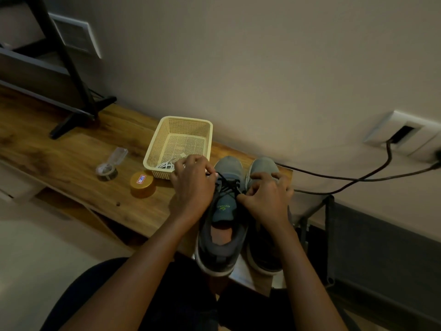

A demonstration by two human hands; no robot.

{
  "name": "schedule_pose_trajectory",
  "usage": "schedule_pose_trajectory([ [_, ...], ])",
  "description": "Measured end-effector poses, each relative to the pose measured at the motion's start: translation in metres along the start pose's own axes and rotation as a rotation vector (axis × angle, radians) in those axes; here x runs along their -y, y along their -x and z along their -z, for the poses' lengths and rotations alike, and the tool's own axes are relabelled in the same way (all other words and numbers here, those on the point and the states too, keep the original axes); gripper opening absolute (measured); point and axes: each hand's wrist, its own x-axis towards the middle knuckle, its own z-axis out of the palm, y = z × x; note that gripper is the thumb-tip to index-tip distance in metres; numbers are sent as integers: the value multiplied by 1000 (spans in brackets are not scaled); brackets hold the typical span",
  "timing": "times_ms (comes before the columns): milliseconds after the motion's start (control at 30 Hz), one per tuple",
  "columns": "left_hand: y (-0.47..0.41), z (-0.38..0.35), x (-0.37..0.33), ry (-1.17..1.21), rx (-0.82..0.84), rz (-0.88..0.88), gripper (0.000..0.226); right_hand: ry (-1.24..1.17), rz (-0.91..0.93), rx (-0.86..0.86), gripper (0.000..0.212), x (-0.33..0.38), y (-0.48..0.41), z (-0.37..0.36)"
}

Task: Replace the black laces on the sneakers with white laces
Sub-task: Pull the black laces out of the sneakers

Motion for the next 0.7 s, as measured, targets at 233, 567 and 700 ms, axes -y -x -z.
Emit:
schedule_pose_trajectory([
  [233, 14, -14, -10, -180, 242, -251, 30, -51, -1, 10, 35, -2, -2, -2],
  [567, 2, -5, -3, -146, 55, -85, 5, -9, 10, 9, 29, -2, 1, 3],
  [700, 0, -3, 2, -155, 43, -14, 6, -26, 13, 23, 23, -1, 0, 1],
])
